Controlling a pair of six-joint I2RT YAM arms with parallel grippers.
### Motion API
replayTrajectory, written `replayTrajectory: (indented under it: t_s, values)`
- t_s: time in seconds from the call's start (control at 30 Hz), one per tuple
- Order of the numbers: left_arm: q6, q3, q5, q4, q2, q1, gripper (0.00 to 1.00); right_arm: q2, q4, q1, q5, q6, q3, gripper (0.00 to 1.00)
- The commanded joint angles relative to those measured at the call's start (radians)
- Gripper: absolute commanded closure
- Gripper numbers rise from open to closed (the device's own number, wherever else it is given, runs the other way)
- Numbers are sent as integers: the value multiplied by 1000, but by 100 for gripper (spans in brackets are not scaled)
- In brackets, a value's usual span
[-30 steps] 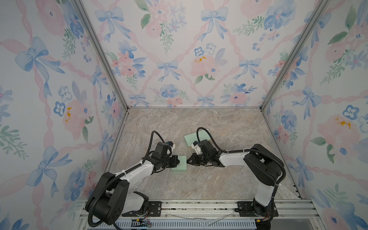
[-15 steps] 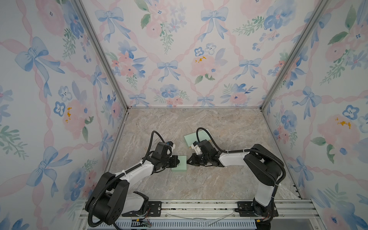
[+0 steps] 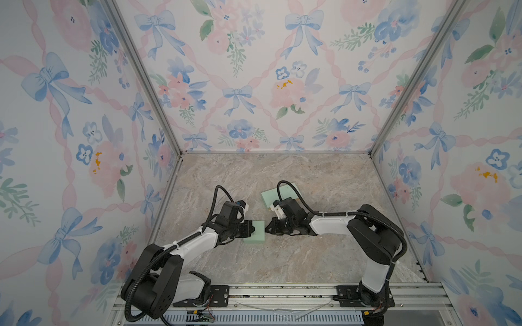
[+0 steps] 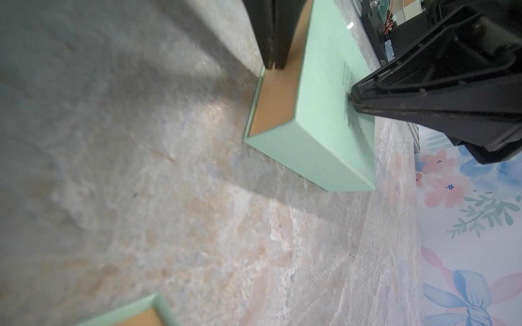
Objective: Take out the earrings from the drawer-style jewelry box
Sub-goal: Open the drawer in the jewelry box.
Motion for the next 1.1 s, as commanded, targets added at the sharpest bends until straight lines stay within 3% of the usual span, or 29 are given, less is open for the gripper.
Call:
replayTrajectory:
  t_s: [0.0, 1.07]
  values:
    - [14, -26, -74, -95, 37, -2, 100, -33, -117, 20, 37, -40, 35, 100]
    - [10, -34, -82, -94, 39, 2, 100, -99, -473, 28, 266, -91, 92, 100]
